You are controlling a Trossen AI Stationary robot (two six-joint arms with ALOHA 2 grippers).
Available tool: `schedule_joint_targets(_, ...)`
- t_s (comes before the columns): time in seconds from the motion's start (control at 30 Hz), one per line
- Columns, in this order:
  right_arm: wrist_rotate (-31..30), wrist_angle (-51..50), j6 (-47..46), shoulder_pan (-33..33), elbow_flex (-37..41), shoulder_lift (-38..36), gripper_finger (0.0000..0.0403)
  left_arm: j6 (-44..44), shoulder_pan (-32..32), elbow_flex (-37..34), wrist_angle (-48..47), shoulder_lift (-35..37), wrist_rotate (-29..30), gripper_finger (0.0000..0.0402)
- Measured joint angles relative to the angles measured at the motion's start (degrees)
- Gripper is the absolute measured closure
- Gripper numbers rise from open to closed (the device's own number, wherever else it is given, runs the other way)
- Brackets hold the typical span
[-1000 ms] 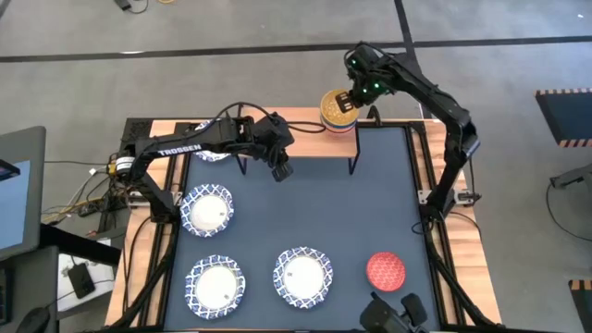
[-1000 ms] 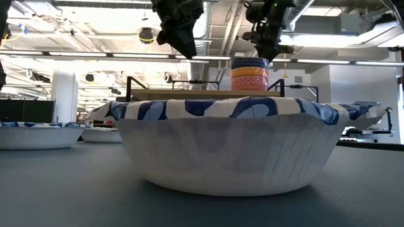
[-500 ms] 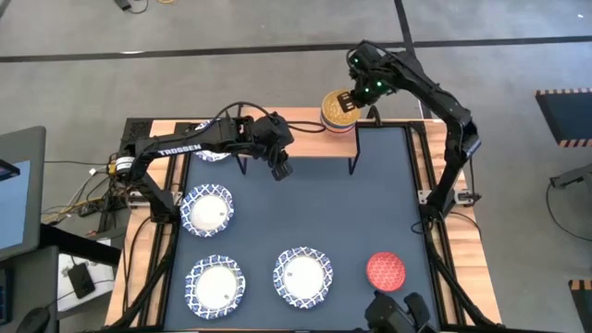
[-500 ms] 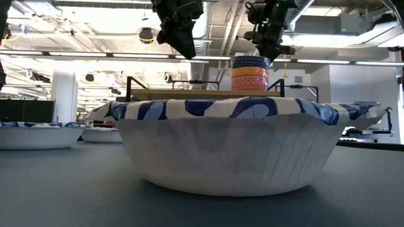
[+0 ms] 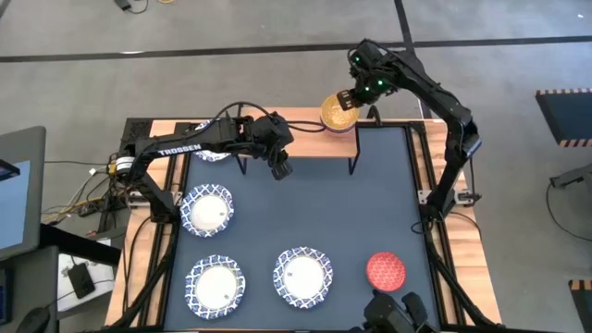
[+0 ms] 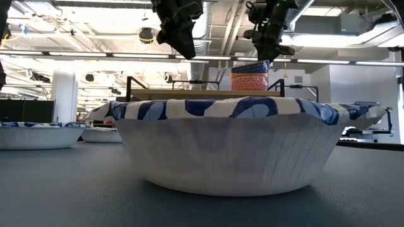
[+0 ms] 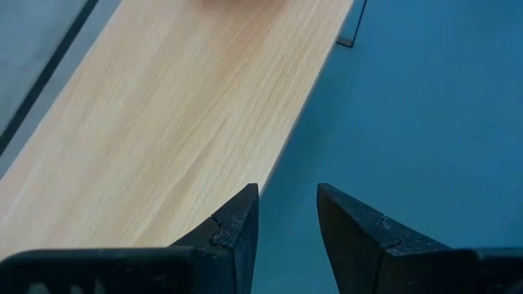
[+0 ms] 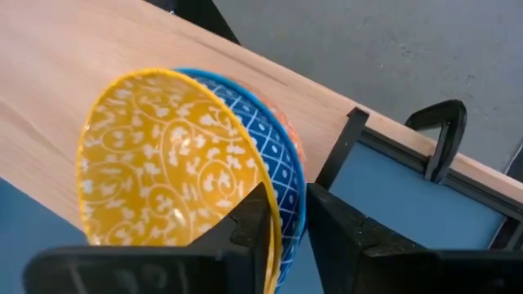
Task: Place and stack bowls onto a shelf
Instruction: Stack the yellow bowl on top of the light blue bowl on the shelf
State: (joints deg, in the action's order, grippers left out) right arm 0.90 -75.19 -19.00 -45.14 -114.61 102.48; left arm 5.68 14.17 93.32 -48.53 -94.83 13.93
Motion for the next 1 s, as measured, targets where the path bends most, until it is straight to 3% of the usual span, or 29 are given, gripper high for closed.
schedule_joint_targets(0.27,-0.78,1.08,-0.96,0.0,0.0,-0.06,0.0262,1.95,0.0,0.0,-0.41,0.0,-0.02,0.0289)
schedule_joint_targets(0.7,-2.75,9.11,0.43,0.12,0.22,-2.88,0.0286,2.4,0.0,-0.01,-1.79,0.02,-0.02,0.0289)
schedule_joint_targets(1.0,-3.97,11.1,1.25,0.11,5.64,-2.78,0.0291,1.63,0.0,-0.02,-1.7,0.02,0.0,0.0289)
